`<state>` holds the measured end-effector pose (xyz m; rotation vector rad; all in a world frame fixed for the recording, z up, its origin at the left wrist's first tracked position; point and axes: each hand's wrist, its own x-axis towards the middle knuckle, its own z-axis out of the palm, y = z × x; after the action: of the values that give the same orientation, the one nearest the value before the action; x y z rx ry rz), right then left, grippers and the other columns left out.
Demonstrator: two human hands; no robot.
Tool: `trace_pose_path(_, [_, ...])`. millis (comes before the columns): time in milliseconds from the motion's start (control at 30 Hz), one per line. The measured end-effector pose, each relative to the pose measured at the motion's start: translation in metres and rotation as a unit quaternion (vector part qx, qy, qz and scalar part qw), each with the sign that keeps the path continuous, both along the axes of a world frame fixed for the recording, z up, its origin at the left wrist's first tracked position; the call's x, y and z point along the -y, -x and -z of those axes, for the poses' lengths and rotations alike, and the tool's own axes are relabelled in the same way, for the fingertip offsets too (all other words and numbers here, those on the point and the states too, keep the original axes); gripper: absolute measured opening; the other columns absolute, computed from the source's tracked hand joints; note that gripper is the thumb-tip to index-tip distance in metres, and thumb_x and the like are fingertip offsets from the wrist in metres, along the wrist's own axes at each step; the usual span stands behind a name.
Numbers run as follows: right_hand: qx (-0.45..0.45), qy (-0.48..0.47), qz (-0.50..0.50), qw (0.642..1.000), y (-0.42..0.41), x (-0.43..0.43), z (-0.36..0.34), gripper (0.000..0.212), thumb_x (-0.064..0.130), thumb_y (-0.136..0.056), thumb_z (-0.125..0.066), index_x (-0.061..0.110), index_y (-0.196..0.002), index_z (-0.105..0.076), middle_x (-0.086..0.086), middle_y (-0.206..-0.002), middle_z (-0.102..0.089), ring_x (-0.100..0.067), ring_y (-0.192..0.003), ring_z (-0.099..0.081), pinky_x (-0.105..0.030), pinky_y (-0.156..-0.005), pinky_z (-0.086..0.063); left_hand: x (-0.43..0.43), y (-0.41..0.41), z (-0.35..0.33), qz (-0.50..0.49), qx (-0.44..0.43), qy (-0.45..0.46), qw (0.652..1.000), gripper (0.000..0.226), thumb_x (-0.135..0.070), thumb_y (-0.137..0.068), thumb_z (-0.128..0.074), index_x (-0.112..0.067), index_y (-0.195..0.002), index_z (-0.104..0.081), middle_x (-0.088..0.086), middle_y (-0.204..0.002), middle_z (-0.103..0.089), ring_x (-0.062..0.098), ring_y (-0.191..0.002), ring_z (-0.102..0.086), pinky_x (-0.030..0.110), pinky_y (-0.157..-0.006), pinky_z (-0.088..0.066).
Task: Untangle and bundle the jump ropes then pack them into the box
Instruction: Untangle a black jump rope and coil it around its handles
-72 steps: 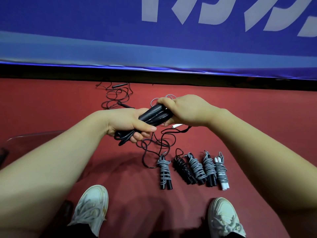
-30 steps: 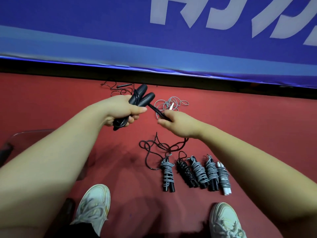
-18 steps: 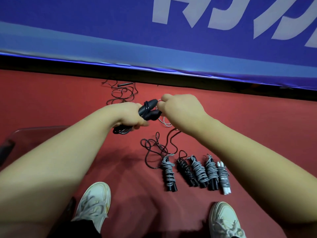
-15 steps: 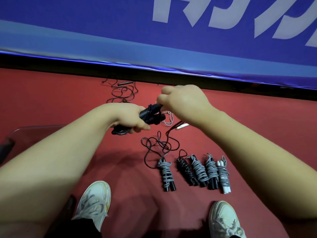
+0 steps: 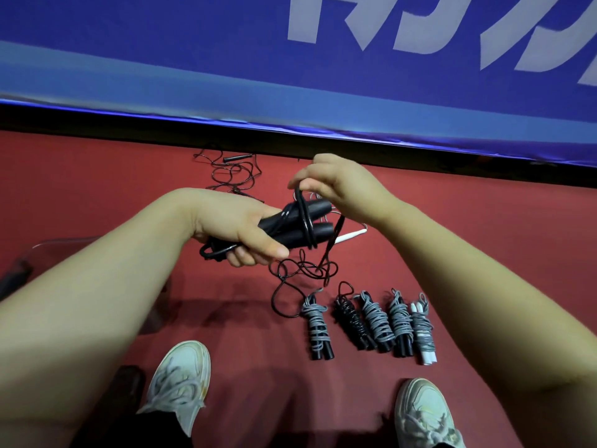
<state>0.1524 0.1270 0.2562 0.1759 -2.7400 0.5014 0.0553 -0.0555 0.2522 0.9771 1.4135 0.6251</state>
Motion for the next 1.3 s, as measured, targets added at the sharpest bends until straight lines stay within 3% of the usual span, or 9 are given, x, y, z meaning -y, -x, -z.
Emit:
trace_pose_path(67, [0.015,0.111,0.025,0.993,0.003,0.004,0.007,0.022,0.020,-0.092,-0.049,0.013,-0.100,-0.069,0.006,-0.089,-0.058,-0.006,-0.085,-0.054,-0.020,-0.078,-0.040,0.002,0.002,-0.004,-0.034,0.031,-0.041,0.998,0.035,-0.021,-0.075,-0.068,-0.012,-0.087,-0.036,-0.006,-0.053,-0.038,0.004,-0.041,-0.030,0.014,-0.038,-0.027])
trace_pose_path(133, [0.043,0.180,0.062,0.981,0.005,0.010,0.014,0.022,0.003,-0.087,-0.049,0.021,-0.080,-0.060,0.009,-0.077,-0.058,0.008,-0.067,-0.052,-0.006,-0.064,-0.038,0.002,0.003,-0.007,-0.080,0.044,-0.082,0.992,0.040,-0.027,-0.068,-0.069,-0.010,-0.090,-0.041,-0.005,-0.053,-0.038,0.004,-0.040,-0.030,0.014,-0.037,-0.026])
trace_pose_path(233, [0.044,0.222,0.092,0.970,0.008,0.022,0.025,0.026,0.019,-0.087,-0.042,0.028,-0.062,-0.038,0.013,-0.060,-0.041,0.005,-0.051,-0.042,-0.008,-0.050,-0.031,0.000,0.003,-0.009,-0.138,0.040,-0.116,0.983,0.030,-0.022,-0.076,-0.065,-0.010,-0.091,-0.042,-0.004,-0.054,-0.037,0.004,-0.040,-0.027,0.013,-0.037,-0.023])
trace_pose_path(433, [0.103,0.141,0.103,0.979,0.011,0.024,0.042,0.026,0.023,-0.101,-0.036,0.013,-0.111,-0.058,-0.004,-0.083,-0.055,-0.023,-0.080,-0.052,-0.035,-0.078,-0.041,-0.004,0.008,-0.015,-0.256,0.056,-0.145,0.954,0.016,-0.020,-0.083,-0.062,-0.013,-0.078,-0.049,-0.005,-0.055,-0.038,0.001,-0.040,-0.027,0.012,-0.037,-0.021])
trace_pose_path(567, [0.149,0.091,0.137,0.975,0.008,0.019,0.044,0.021,0.028,-0.101,-0.037,0.014,-0.095,-0.051,-0.006,-0.084,-0.056,-0.028,-0.084,-0.052,-0.034,-0.071,-0.038,-0.003,0.025,-0.010,-0.370,0.065,-0.150,0.915,0.022,-0.015,-0.094,-0.053,-0.018,-0.076,-0.040,-0.005,-0.053,-0.038,0.001,-0.038,-0.029,0.012,-0.035,-0.023])
trace_pose_path(667, [0.181,0.070,0.142,0.971,0.000,0.012,0.039,0.023,0.030,-0.101,-0.036,0.020,-0.083,-0.046,0.006,-0.069,-0.046,-0.021,-0.070,-0.047,-0.027,-0.063,-0.028,0.007,0.036,0.000,-0.419,0.000,-0.134,0.898,0.021,-0.012,-0.094,-0.055,-0.018,-0.079,-0.042,-0.002,-0.058,-0.039,0.002,-0.038,-0.032,0.012,-0.036,-0.025])
trace_pose_path(1000, [0.053,-0.266,0.151,0.951,0.003,0.027,-0.013,0.039,0.045,-0.098,-0.036,0.016,-0.112,-0.059,-0.006,-0.102,-0.061,-0.030,-0.095,-0.058,-0.029,-0.063,-0.035,-0.008,0.035,0.026,-0.413,-0.184,-0.094,0.887,0.020,-0.011,-0.090,-0.062,-0.017,-0.081,-0.046,0.004,-0.065,-0.048,0.012,-0.048,-0.041,0.020,-0.045,-0.037])
trace_pose_path(1200, [-0.016,-0.348,0.048,0.936,0.006,0.033,-0.024,0.030,0.035,-0.094,-0.049,0.012,-0.102,-0.066,-0.007,-0.092,-0.063,-0.032,-0.084,-0.059,-0.025,-0.047,-0.014,-0.017,0.016,0.030,-0.215,-0.319,-0.031,0.923,0.016,-0.020,-0.089,-0.065,-0.011,-0.081,-0.053,0.003,-0.065,-0.055,0.016,-0.051,-0.048,0.026,-0.057,-0.042])
trace_pose_path(1300, [-0.012,-0.337,0.036,0.941,0.004,0.032,-0.029,0.029,0.039,-0.091,-0.050,0.017,-0.102,-0.066,-0.003,-0.093,-0.062,-0.028,-0.088,-0.058,-0.026,-0.049,-0.023,-0.020,0.010,0.026,-0.120,-0.350,0.002,0.929,0.027,-0.031,-0.087,-0.066,-0.005,-0.085,-0.061,0.006,-0.069,-0.061,0.017,-0.053,-0.053,0.025,-0.060,-0.045])
